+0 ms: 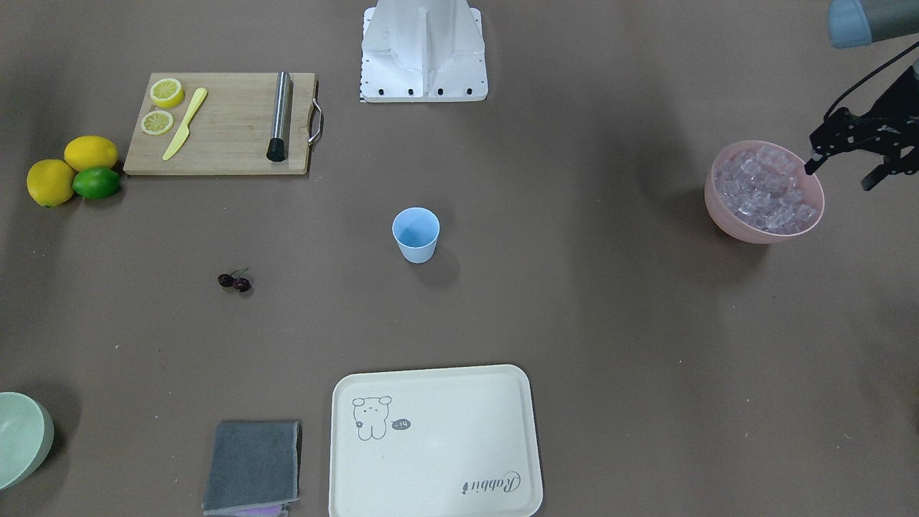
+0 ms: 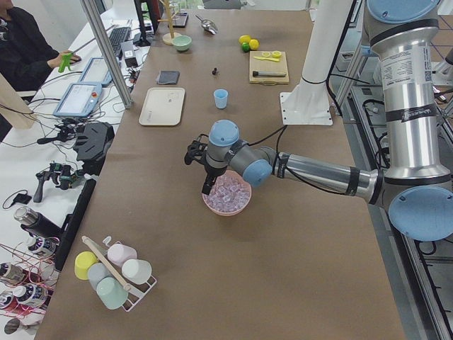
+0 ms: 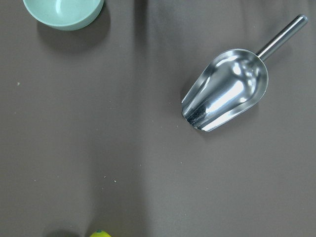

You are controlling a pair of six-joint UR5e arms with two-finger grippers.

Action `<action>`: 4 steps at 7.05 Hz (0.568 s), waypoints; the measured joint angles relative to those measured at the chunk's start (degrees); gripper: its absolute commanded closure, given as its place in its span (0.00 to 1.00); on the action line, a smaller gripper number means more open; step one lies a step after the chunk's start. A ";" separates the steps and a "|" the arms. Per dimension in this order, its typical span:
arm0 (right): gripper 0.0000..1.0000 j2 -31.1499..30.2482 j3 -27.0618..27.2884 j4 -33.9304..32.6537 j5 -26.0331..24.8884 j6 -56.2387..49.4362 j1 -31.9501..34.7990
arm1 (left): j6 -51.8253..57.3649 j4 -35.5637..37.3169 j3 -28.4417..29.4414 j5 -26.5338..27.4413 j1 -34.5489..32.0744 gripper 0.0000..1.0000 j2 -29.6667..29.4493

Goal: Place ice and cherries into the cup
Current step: 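Move the left gripper over the pink bowl of ice cubes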

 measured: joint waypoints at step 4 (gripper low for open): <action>0.00 0.02 -0.01 0.02 0.00 1.46 -0.66 | 0.61 -0.26 1.17 2.19 6.74 0.02 -1.34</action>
